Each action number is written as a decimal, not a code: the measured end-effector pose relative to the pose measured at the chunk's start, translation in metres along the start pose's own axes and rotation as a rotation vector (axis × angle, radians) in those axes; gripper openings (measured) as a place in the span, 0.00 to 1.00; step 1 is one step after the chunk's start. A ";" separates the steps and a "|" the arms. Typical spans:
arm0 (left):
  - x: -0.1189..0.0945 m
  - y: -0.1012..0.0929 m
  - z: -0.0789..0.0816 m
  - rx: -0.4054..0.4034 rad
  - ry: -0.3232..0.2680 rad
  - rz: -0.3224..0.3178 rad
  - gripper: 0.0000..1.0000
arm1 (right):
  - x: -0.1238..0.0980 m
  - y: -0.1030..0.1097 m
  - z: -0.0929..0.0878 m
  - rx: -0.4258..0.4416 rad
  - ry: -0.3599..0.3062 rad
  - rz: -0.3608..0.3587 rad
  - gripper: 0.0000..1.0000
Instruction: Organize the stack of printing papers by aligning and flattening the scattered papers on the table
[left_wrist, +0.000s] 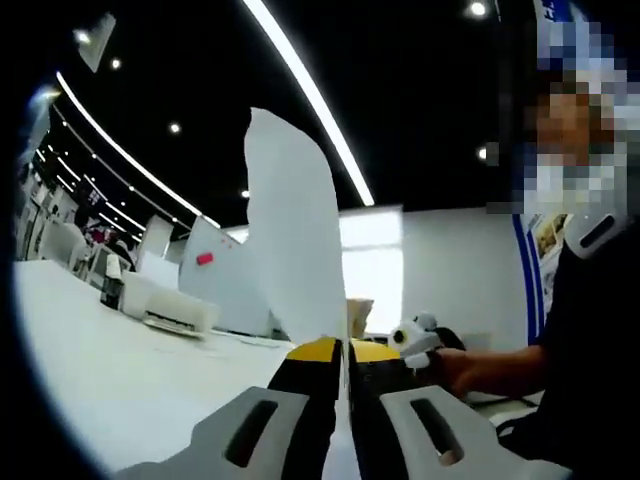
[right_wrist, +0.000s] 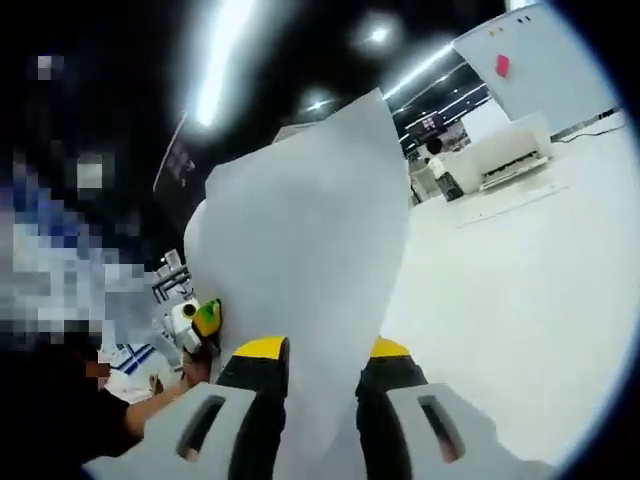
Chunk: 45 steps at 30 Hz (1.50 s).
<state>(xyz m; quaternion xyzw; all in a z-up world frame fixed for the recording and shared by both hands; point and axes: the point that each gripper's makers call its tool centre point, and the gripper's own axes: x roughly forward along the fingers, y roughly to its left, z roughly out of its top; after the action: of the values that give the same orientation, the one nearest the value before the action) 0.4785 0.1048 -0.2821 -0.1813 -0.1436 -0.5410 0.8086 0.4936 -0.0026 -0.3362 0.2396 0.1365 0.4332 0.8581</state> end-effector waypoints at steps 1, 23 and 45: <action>0.000 0.000 -0.001 -0.005 0.003 -0.001 0.10 | -0.001 -0.001 0.004 -0.001 -0.011 0.003 0.15; 0.002 -0.002 -0.016 0.057 0.087 -0.008 0.06 | -0.003 0.001 0.024 -0.172 -0.050 0.010 0.10; 0.004 0.000 -0.014 -0.015 0.062 0.017 0.29 | -0.009 -0.014 0.023 -0.133 -0.155 -0.103 0.00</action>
<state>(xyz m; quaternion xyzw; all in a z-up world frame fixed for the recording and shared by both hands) 0.4802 0.0951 -0.2924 -0.1717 -0.1130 -0.5404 0.8159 0.5075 -0.0240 -0.3235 0.2078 0.0527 0.3766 0.9013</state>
